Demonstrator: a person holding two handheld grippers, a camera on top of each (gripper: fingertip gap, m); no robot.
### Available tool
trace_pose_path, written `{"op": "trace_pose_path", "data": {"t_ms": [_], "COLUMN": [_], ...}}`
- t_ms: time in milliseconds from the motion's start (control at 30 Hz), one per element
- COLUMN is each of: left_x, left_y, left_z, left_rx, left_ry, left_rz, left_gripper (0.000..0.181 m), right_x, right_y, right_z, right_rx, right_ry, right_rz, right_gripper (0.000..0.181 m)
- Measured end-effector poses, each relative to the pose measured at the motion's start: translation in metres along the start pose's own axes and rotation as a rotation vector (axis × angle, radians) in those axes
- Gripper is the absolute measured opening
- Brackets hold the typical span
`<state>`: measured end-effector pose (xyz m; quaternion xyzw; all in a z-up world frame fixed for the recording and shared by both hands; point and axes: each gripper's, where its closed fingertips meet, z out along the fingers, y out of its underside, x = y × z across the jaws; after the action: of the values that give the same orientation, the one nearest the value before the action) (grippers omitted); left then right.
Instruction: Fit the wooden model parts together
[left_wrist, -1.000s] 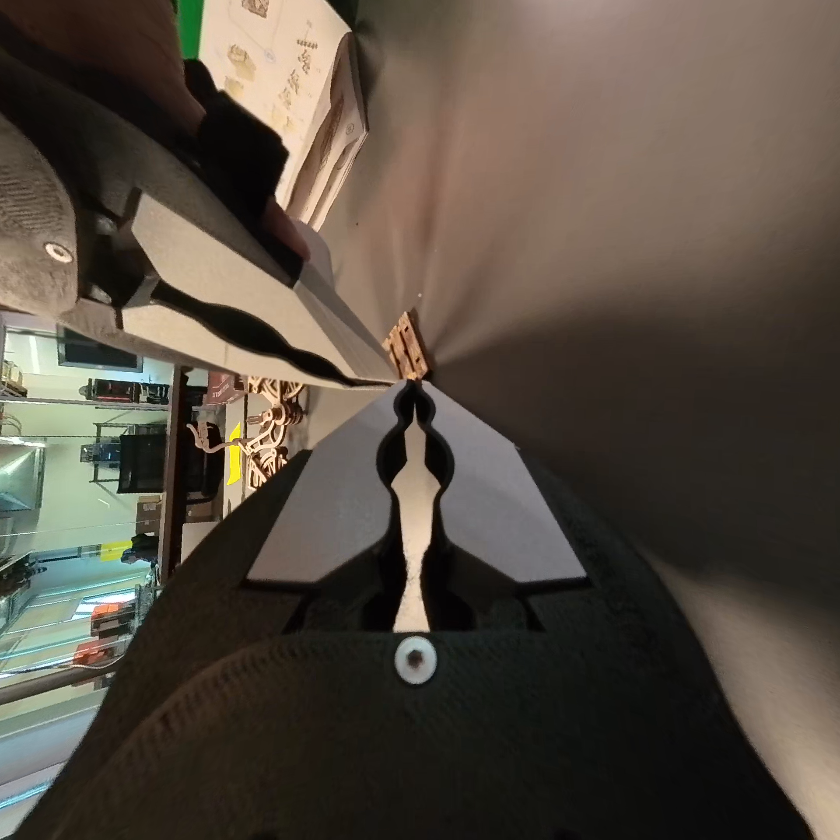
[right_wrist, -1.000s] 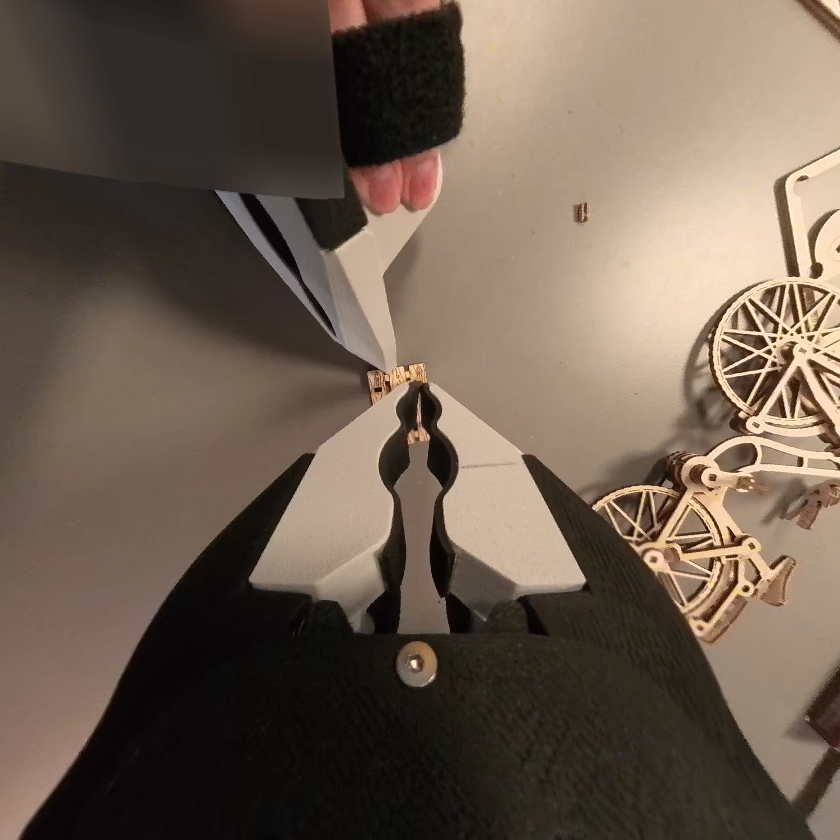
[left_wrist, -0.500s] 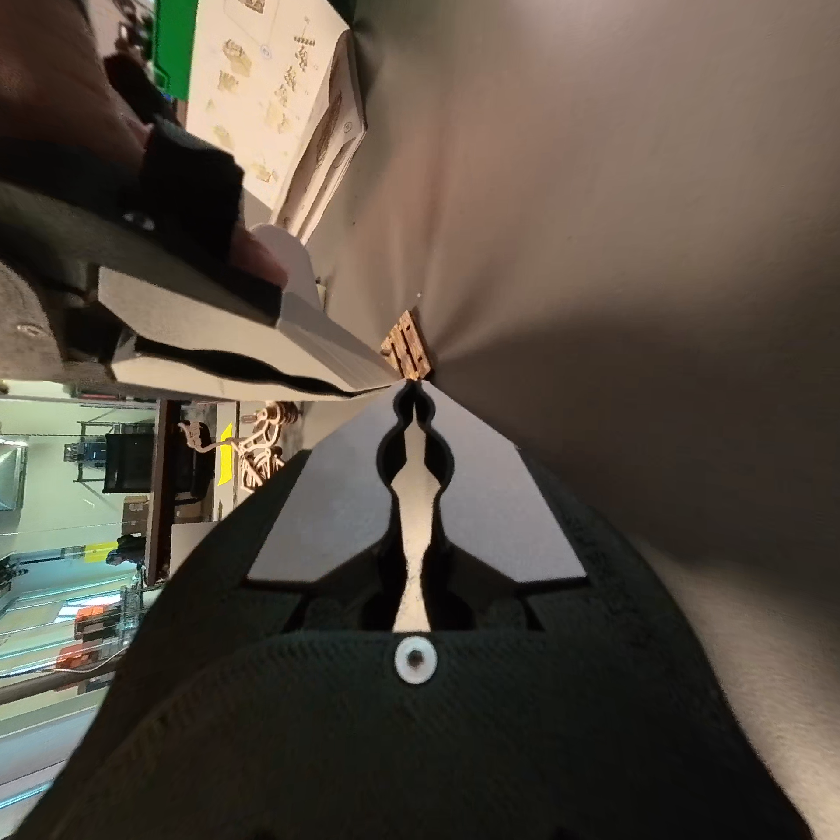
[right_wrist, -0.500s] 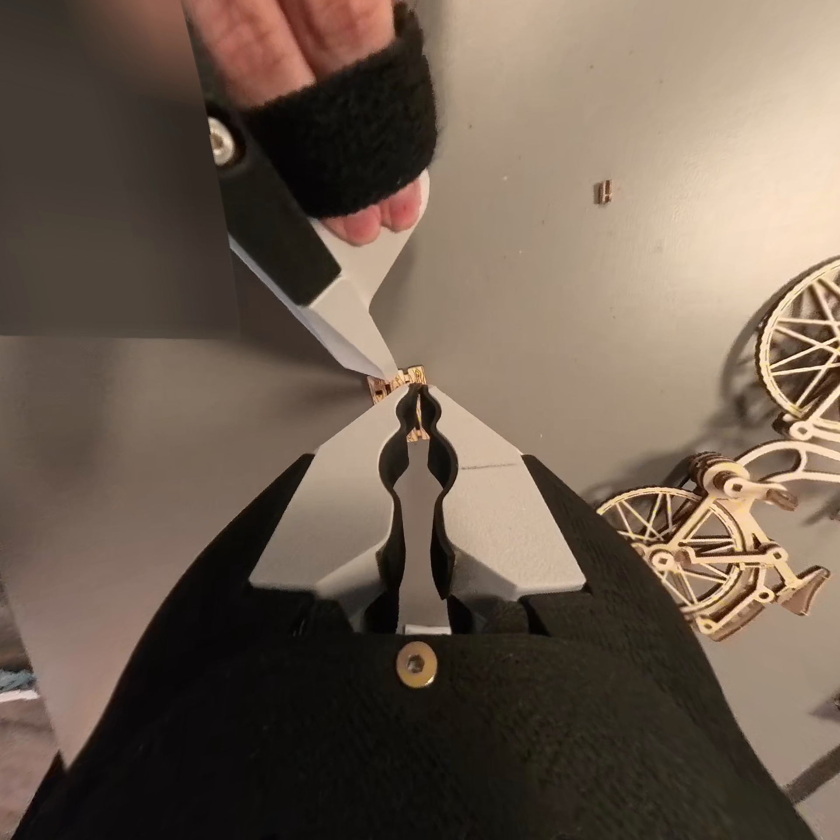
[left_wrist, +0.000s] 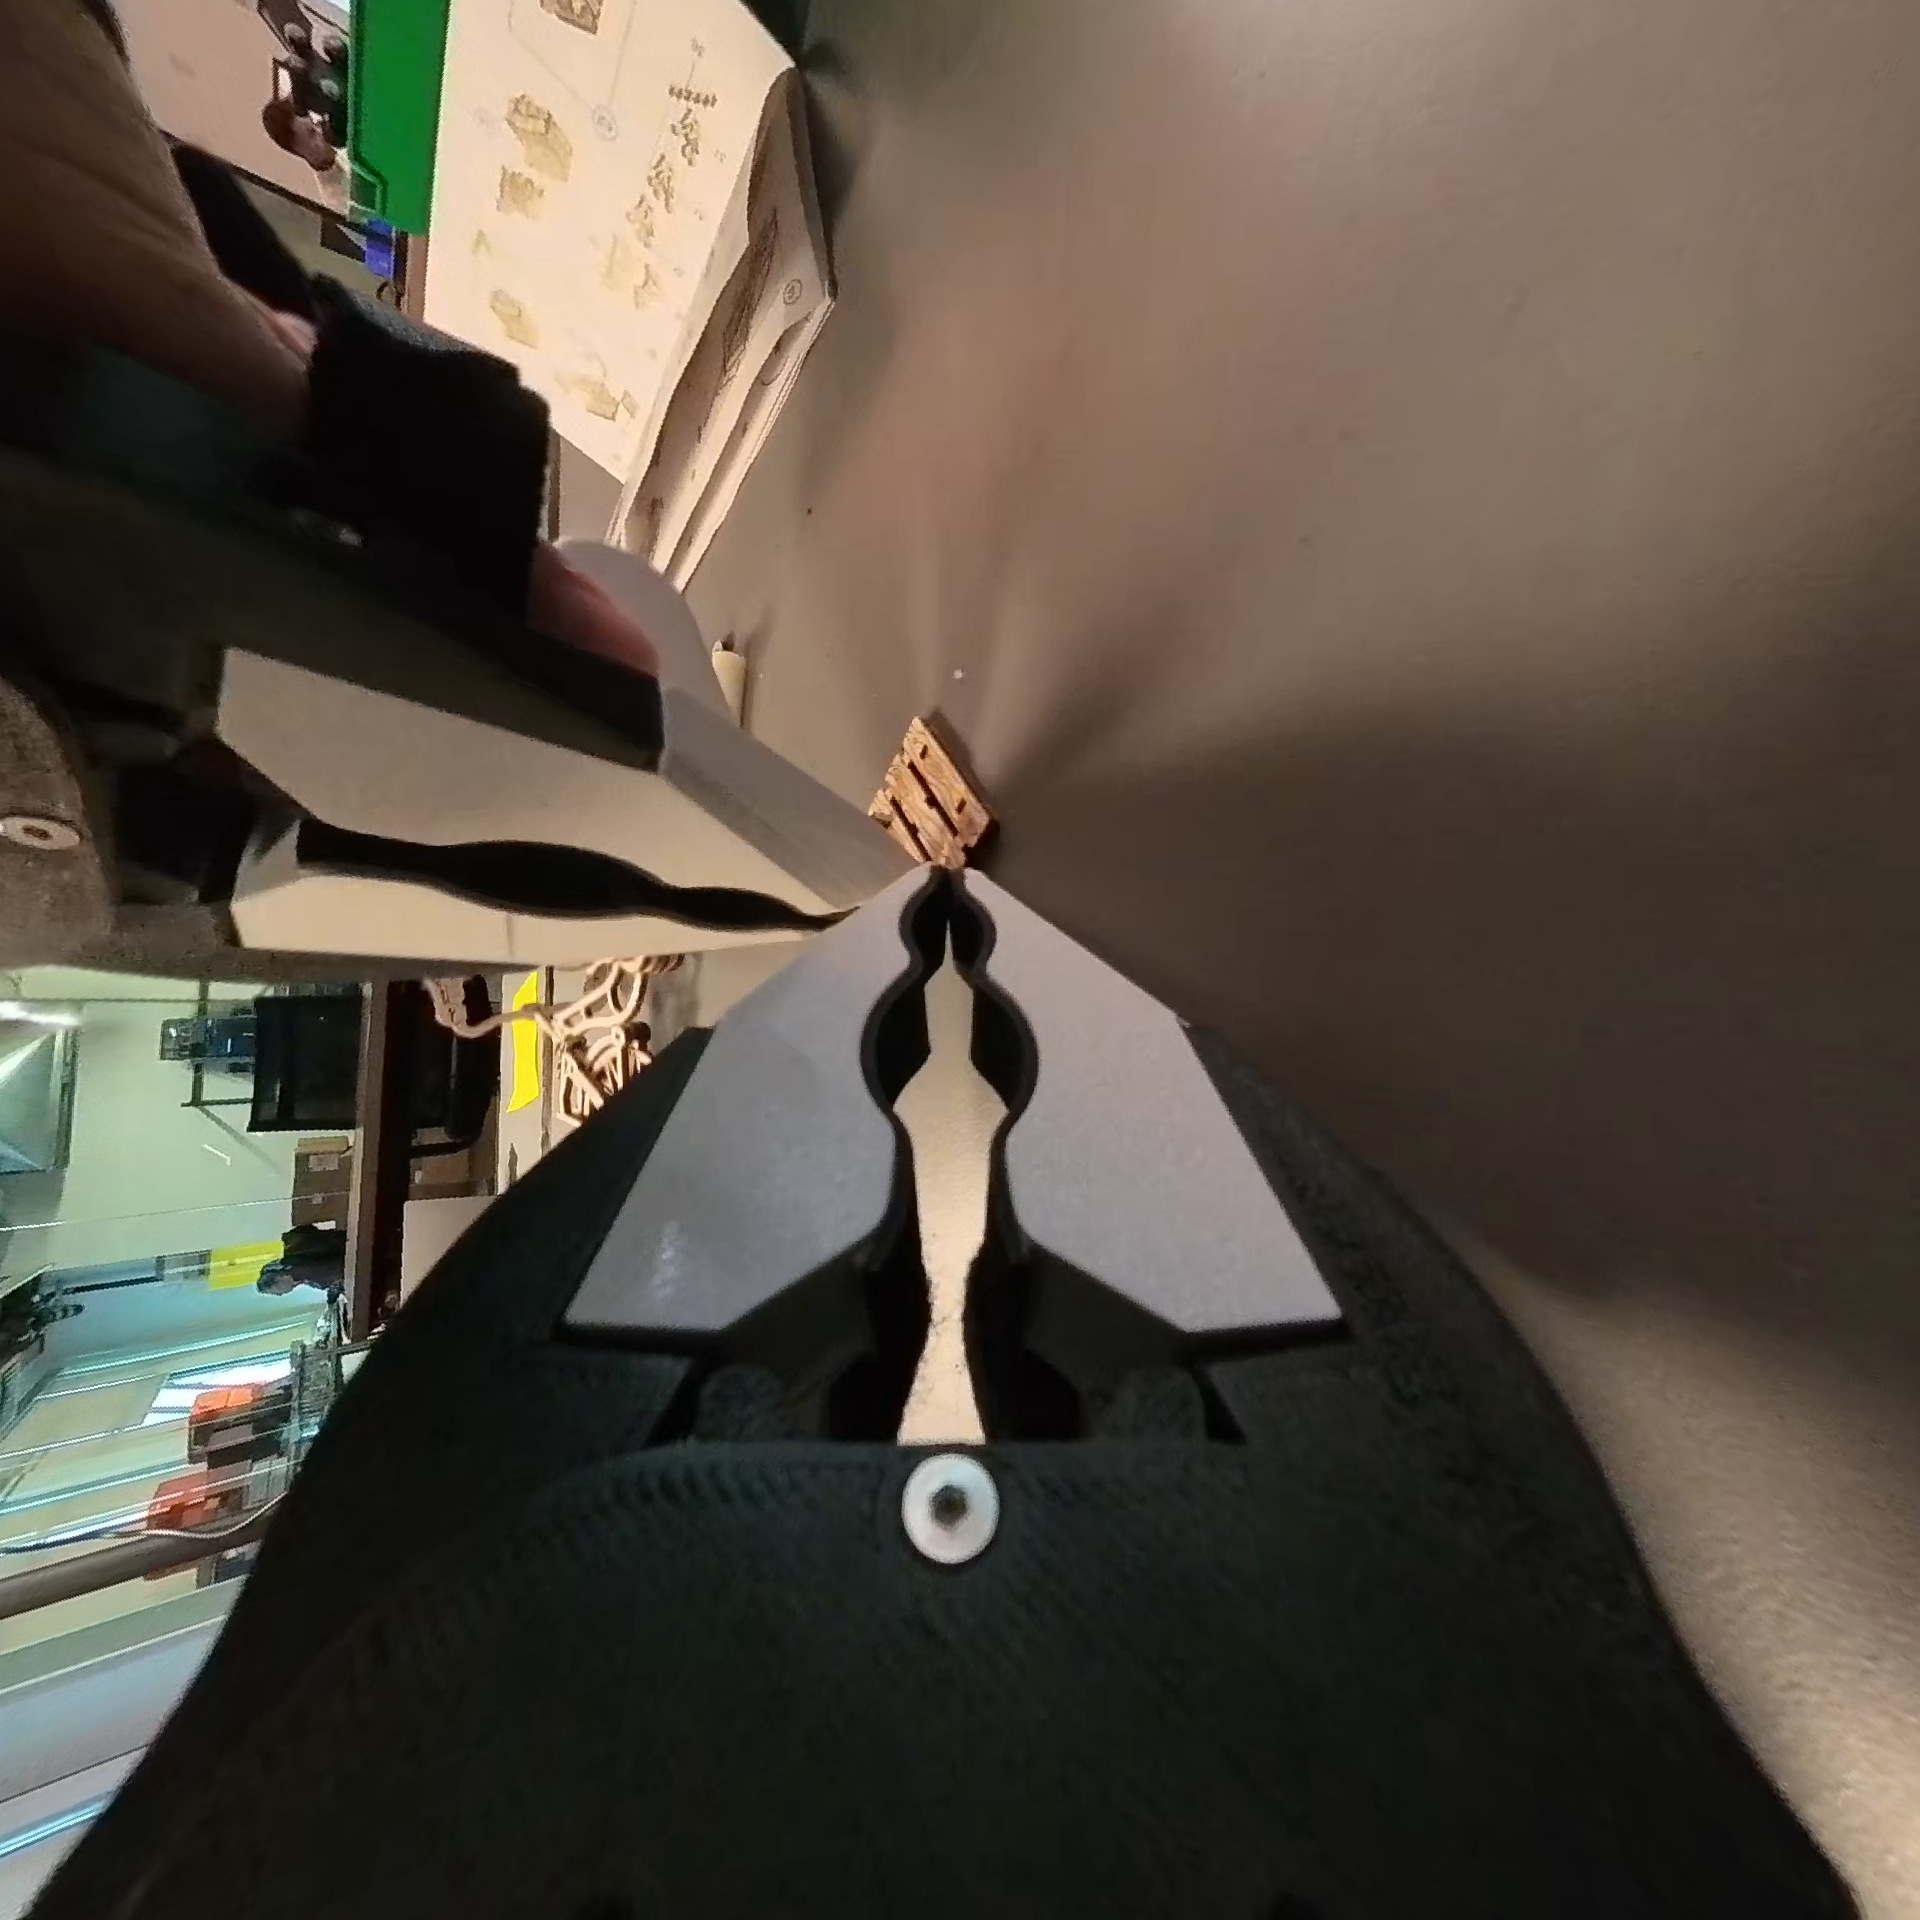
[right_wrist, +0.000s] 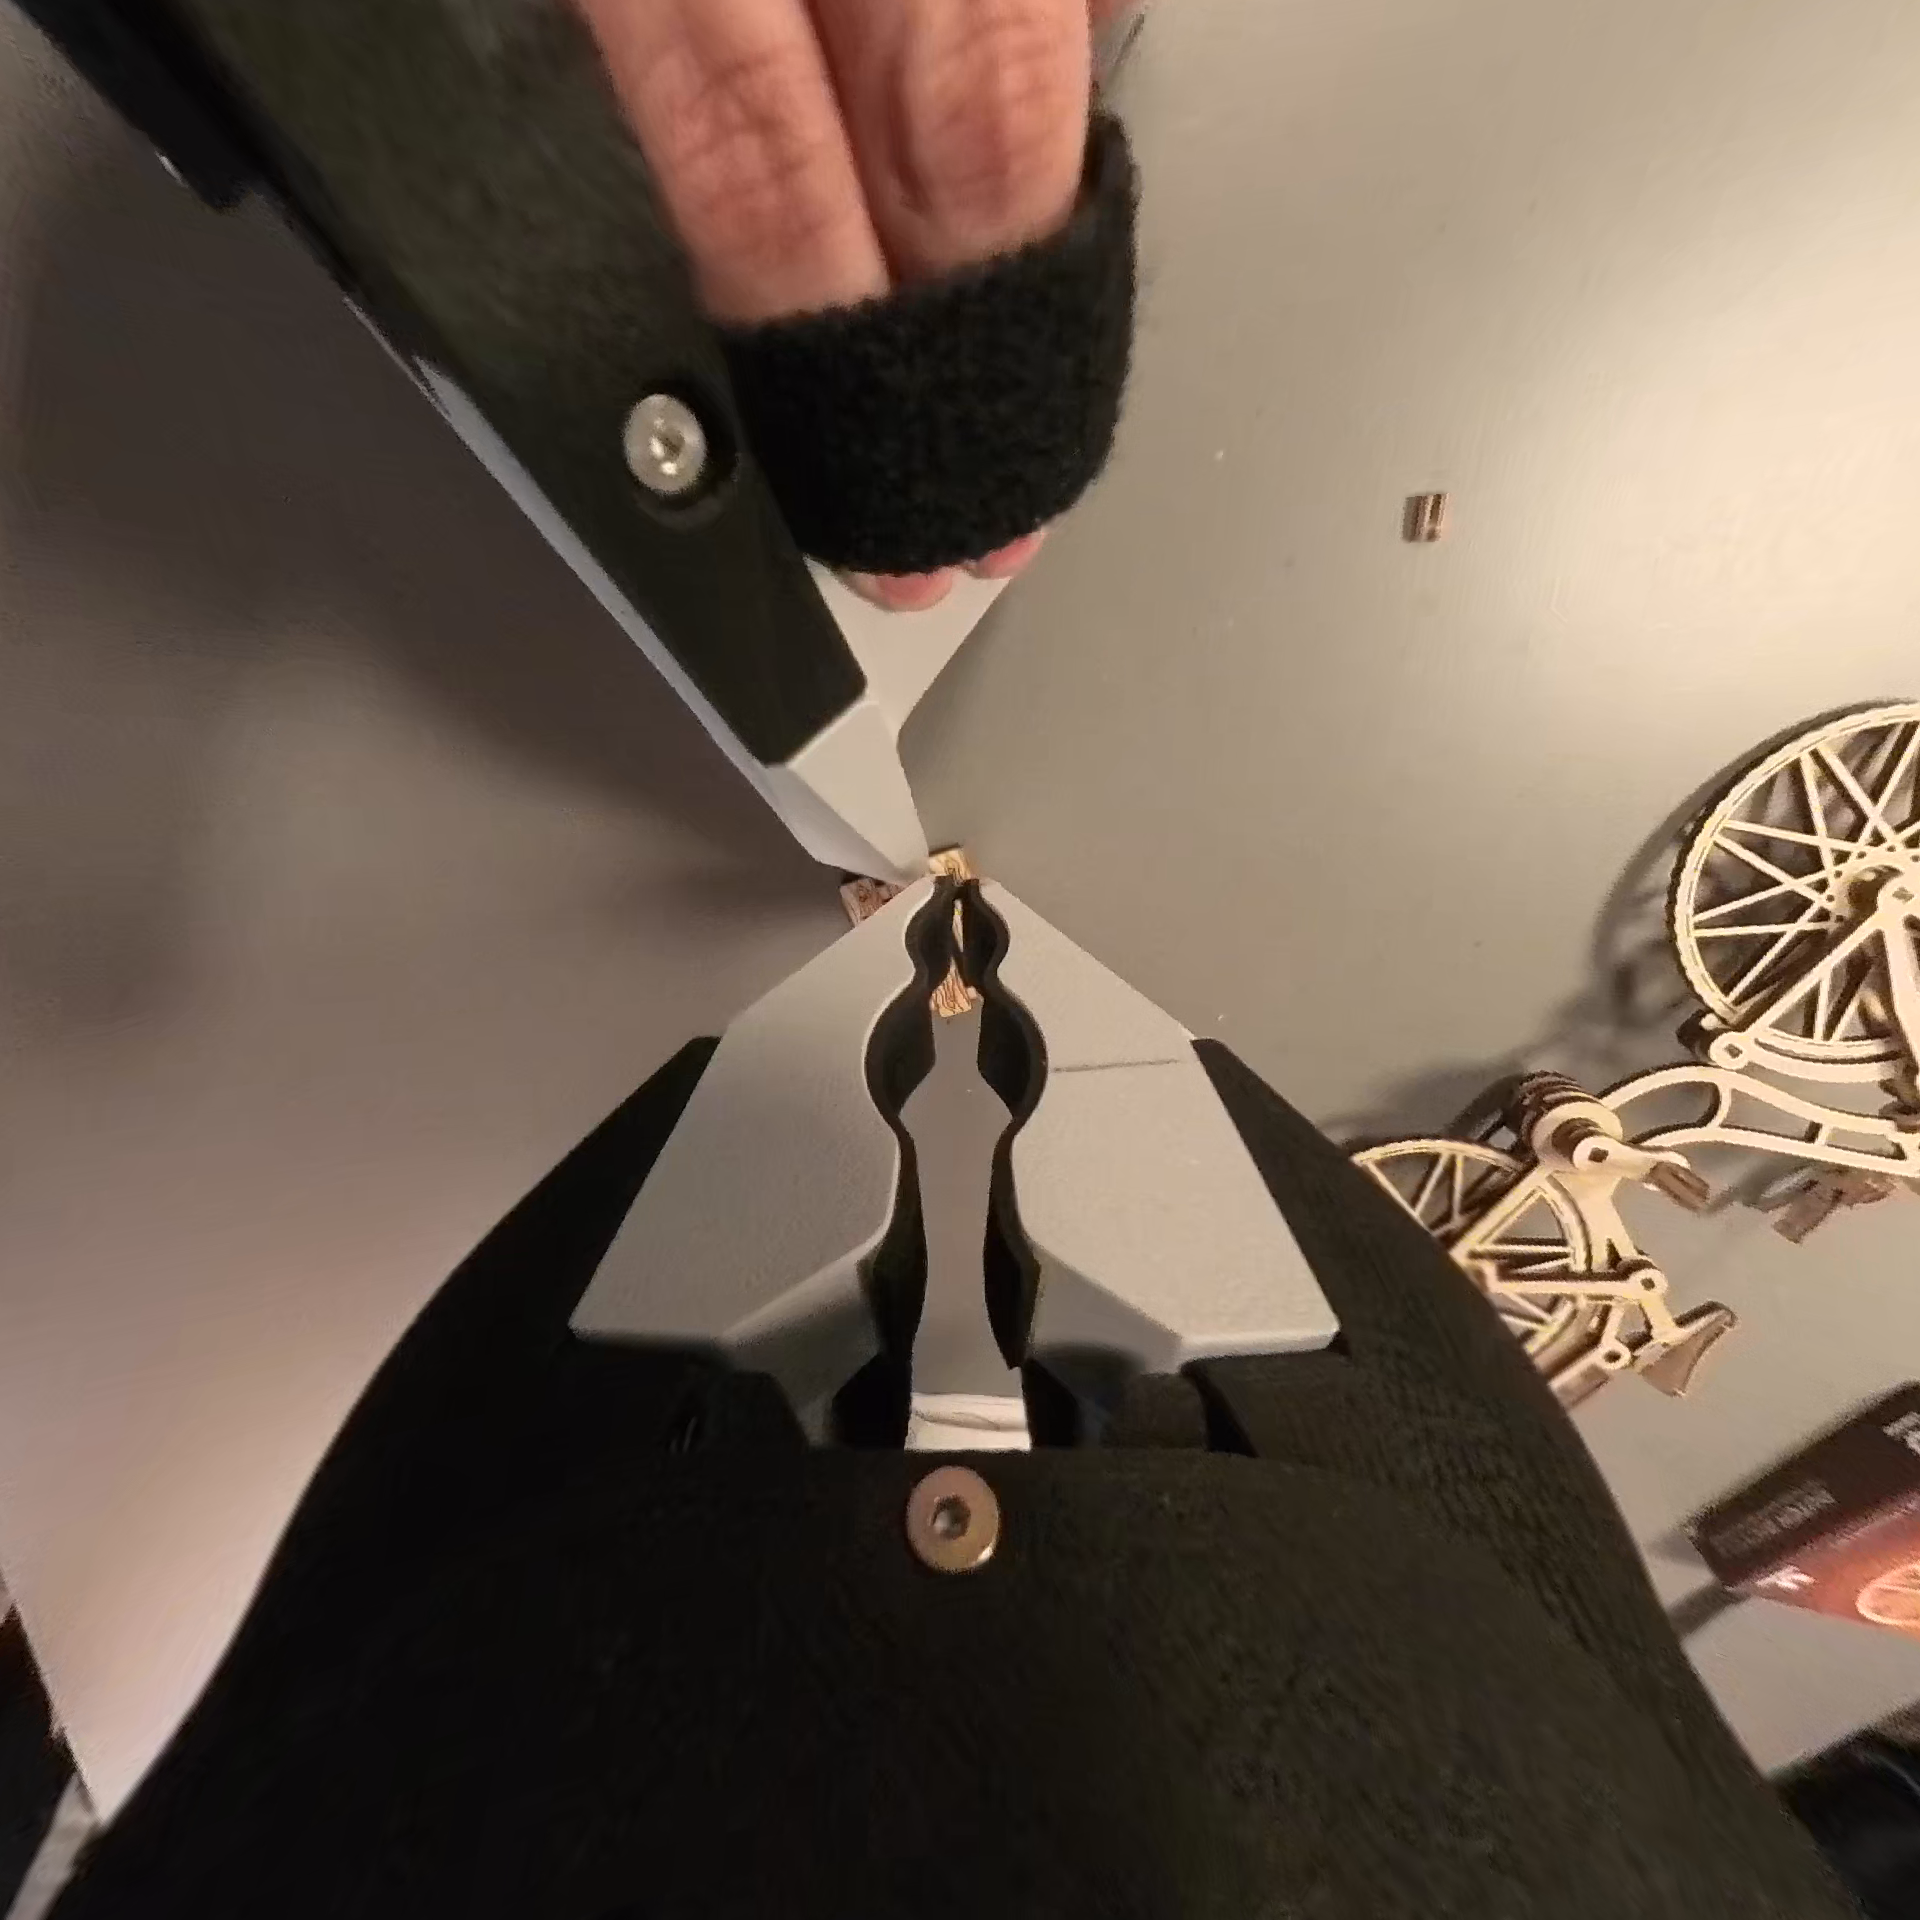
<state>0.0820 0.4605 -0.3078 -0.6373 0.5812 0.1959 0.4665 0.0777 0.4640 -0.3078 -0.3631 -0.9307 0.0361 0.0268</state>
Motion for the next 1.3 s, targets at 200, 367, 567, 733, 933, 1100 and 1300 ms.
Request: {"op": "trace_pose_path", "data": {"t_ms": [200,367,567,733,933,1100,1300], "left_x": [0.000,-0.035,-0.070,-0.085,-0.085,-0.082,-0.079], "left_y": [0.017,0.038,0.046,0.053,0.055,0.053,0.050], "left_z": [-0.013,-0.019,-0.033,-0.040,-0.038,-0.036,-0.035], "left_rx": [-0.046,-0.064,0.088,0.198,0.226,0.223,0.225], "left_ry": [0.021,-0.074,-0.144,-0.125,-0.107,-0.092,-0.075], "left_rz": [-0.058,-0.278,-0.564,-0.789,-0.831,-0.817,-0.808], "left_gripper": [0.000,0.000,0.000,0.000,0.000,0.000,0.000], "right_x": [0.000,0.000,0.001,0.000,-0.002,-0.002,-0.002], "right_y": [-0.003,-0.003,0.001,0.007,0.009,0.009,0.009], "right_z": [0.002,0.001,-0.002,-0.003,-0.002,-0.001,-0.001], "right_rx": [-0.040,0.078,0.451,0.541,0.444,0.400,0.435], "right_ry": [0.032,0.039,0.050,0.067,0.040,-0.018,-0.011], "right_rz": [-0.061,-0.038,0.064,0.091,0.010,-0.015,0.024], "right_gripper": [0.000,0.000,0.000,0.000,0.000,0.000,0.000]}}
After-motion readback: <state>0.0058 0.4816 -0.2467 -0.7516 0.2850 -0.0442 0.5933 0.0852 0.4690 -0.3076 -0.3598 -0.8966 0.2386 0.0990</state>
